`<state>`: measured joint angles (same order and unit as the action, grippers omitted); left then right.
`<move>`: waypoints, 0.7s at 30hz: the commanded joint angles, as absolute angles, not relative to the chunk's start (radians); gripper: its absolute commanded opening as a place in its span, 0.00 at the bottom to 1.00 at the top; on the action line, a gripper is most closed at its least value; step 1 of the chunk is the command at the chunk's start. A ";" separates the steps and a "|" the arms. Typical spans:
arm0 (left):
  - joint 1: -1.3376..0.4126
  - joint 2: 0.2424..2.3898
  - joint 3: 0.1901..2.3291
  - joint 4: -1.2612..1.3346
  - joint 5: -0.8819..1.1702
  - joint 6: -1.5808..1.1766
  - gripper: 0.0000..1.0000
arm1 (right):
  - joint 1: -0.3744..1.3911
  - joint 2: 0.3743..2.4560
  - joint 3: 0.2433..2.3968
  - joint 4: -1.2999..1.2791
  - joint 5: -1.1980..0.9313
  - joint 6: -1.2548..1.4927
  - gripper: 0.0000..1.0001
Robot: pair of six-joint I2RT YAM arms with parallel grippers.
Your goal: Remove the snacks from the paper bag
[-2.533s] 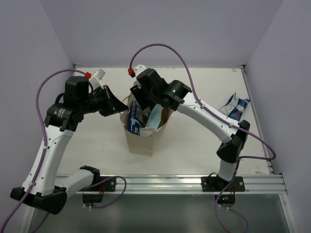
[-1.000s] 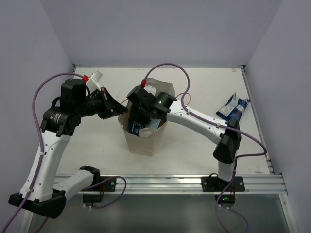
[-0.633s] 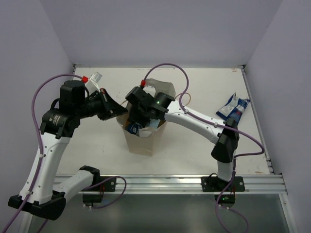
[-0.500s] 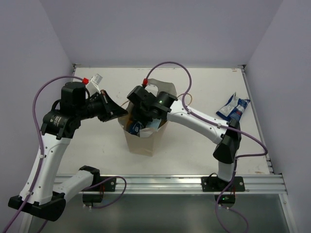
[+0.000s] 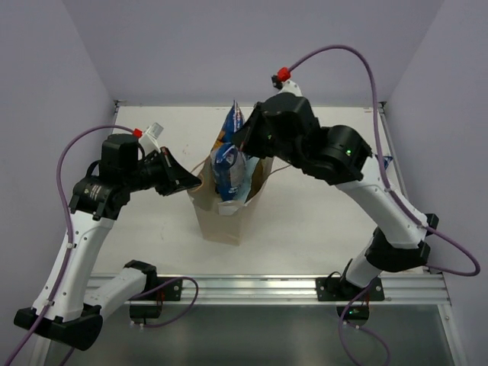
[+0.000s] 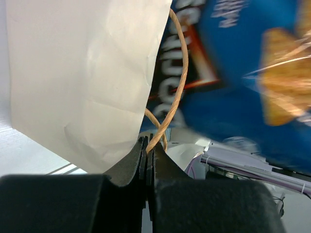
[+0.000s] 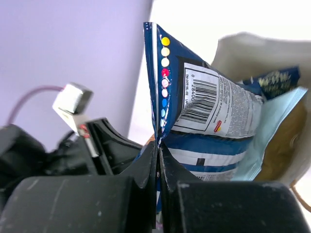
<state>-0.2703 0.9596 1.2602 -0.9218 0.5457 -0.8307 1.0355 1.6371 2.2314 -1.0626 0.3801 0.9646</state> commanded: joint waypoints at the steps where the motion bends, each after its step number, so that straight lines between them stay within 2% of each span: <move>1: -0.264 0.954 1.259 -0.882 0.551 -0.841 0.00 | 1.002 1.588 2.318 -1.077 0.466 0.887 0.00; 5: -0.264 0.959 1.262 -0.887 0.546 -0.835 0.00 | 0.936 1.540 2.335 -1.051 0.556 0.801 0.00; 9: -0.264 0.962 1.259 -0.890 0.546 -0.830 0.00 | 0.867 1.474 2.283 -0.939 0.652 0.587 0.00; 14: -0.264 0.969 1.253 -0.885 0.548 -0.830 0.00 | 0.689 1.405 2.249 -0.881 0.727 0.473 0.00; 21: -0.264 0.983 1.259 -0.881 0.545 -0.828 0.00 | 0.480 1.325 2.163 -0.775 0.704 0.353 0.00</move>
<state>-0.2703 0.9779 1.2598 -0.9134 0.5453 -0.8288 0.5274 1.3712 2.1780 -0.8940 0.6693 0.4496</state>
